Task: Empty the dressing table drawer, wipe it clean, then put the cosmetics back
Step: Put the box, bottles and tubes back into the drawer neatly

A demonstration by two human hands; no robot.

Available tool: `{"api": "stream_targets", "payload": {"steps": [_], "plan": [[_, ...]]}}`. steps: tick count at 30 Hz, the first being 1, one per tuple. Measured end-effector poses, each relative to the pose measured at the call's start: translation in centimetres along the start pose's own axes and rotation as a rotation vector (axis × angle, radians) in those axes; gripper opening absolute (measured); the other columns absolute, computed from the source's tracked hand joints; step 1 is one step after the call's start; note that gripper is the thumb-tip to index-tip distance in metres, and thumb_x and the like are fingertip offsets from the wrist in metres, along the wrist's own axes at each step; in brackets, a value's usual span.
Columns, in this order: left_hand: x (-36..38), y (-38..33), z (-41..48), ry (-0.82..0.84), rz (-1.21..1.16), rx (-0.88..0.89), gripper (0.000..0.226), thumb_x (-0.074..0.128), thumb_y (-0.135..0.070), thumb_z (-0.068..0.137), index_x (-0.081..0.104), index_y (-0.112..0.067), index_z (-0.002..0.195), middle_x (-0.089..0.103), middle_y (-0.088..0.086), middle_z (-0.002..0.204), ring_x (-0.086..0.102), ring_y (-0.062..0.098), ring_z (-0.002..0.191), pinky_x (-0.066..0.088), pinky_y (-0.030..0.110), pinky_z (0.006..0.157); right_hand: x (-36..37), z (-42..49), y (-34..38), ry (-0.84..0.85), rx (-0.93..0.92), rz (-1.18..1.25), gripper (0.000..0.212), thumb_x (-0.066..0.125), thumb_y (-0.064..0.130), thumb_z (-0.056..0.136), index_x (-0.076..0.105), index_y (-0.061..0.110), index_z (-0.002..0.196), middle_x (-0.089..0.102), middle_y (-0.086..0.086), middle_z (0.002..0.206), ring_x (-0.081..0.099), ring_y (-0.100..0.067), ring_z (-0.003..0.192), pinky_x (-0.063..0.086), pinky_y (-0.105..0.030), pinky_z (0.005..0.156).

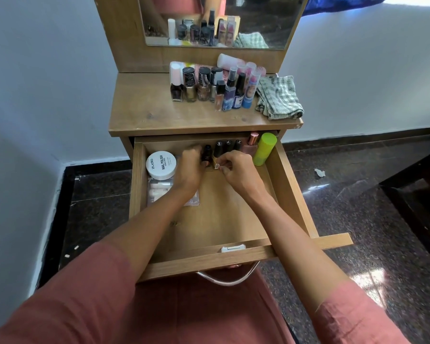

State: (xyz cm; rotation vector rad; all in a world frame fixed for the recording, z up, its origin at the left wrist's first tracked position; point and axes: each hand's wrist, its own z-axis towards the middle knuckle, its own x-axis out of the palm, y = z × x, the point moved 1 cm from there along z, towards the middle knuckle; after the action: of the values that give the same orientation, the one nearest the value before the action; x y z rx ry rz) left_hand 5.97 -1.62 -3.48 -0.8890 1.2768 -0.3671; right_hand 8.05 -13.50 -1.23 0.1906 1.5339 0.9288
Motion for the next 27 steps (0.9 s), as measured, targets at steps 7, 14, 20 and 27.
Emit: {"api": "stream_targets", "payload": {"steps": [7, 14, 20, 27], "plan": [[-1.8, -1.3, -0.4, -0.078, -0.096, -0.025, 0.025, 0.052, 0.012, 0.078, 0.063, 0.000, 0.097, 0.065, 0.012, 0.088, 0.059, 0.020, 0.078, 0.052, 0.035, 0.075, -0.3, -0.2, 0.0, -0.024, -0.013, 0.019, 0.018, 0.058, -0.005, 0.079, 0.067, -0.003, 0.095, 0.066, -0.019, 0.098, 0.063, -0.028, 0.088, 0.051, -0.040, 0.083], [-4.1, -4.5, -0.7, -0.177, -0.108, 0.162, 0.014, 0.057, 0.003, 0.082, 0.063, -0.005, 0.091, 0.064, 0.005, 0.085, 0.059, 0.014, 0.078, 0.053, 0.033, 0.076, -2.2, 0.4, 1.2, -0.130, -0.050, 0.050, 0.019, 0.059, -0.005, 0.079, 0.068, -0.001, 0.095, 0.068, -0.017, 0.096, 0.064, -0.024, 0.089, 0.048, -0.025, 0.082], [-5.6, -8.5, 1.0, -0.264, -0.075, 0.368, 0.011, 0.060, -0.007, 0.084, 0.063, -0.012, 0.094, 0.065, 0.001, 0.093, 0.060, 0.015, 0.088, 0.053, 0.036, 0.078, -6.7, 2.4, 2.9, -0.311, -0.138, 0.069, 0.013, 0.058, -0.005, 0.081, 0.068, -0.004, 0.089, 0.069, -0.017, 0.087, 0.060, -0.018, 0.078, 0.045, -0.013, 0.071], [-6.1, -12.0, 4.2, -0.329, 0.196, 0.556, 0.026, 0.064, -0.008, 0.080, 0.062, -0.010, 0.106, 0.060, 0.006, 0.112, 0.049, 0.024, 0.112, 0.035, 0.030, 0.094, -10.6, 6.8, 3.2, -0.523, -0.105, 0.053, 0.020, 0.053, -0.005, 0.080, 0.068, -0.001, 0.093, 0.066, -0.018, 0.093, 0.054, -0.013, 0.074, 0.037, 0.003, 0.064]]}}
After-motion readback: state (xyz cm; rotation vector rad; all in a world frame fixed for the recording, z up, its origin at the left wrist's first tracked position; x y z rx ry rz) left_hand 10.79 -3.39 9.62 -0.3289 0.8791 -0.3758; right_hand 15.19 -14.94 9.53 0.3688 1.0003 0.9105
